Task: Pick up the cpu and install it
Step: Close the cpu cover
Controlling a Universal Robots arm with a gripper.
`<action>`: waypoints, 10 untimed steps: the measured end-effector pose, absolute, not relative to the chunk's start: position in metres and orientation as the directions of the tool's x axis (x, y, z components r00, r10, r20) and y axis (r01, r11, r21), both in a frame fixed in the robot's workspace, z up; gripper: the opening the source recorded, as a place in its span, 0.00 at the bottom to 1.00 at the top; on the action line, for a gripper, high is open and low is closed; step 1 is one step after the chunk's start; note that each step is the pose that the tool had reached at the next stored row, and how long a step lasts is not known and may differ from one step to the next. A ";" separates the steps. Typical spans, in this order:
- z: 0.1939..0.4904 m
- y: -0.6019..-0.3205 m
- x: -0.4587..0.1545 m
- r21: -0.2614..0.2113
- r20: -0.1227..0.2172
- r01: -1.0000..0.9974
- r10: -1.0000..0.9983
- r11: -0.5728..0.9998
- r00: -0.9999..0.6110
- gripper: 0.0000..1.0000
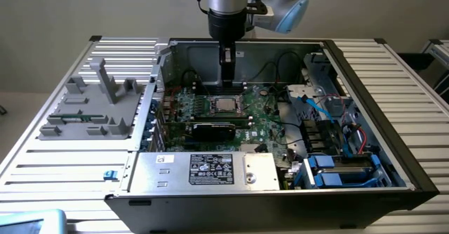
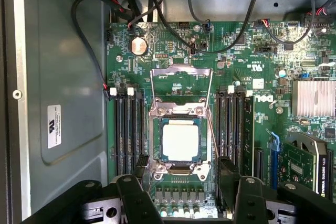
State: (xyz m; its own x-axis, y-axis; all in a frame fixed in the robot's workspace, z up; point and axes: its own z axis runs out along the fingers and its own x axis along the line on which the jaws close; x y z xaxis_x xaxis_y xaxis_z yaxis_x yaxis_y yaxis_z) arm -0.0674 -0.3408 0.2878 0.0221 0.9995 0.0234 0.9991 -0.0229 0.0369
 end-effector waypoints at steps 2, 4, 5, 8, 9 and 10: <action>0.288 -0.341 -0.067 0.037 0.023 0.999 0.999 -0.023 0.022 0.64; 0.288 -0.341 -0.067 0.037 0.023 0.999 0.999 -0.023 0.022 0.62; 0.288 -0.341 -0.067 0.037 0.023 0.999 0.999 -0.023 0.022 0.55; 0.288 -0.341 -0.067 0.037 0.023 0.999 0.999 -0.023 0.022 0.43; 0.288 -0.341 -0.067 0.037 0.023 0.999 0.999 -0.023 0.022 0.37; 0.288 -0.341 -0.067 0.037 0.024 0.999 0.999 -0.023 0.022 0.37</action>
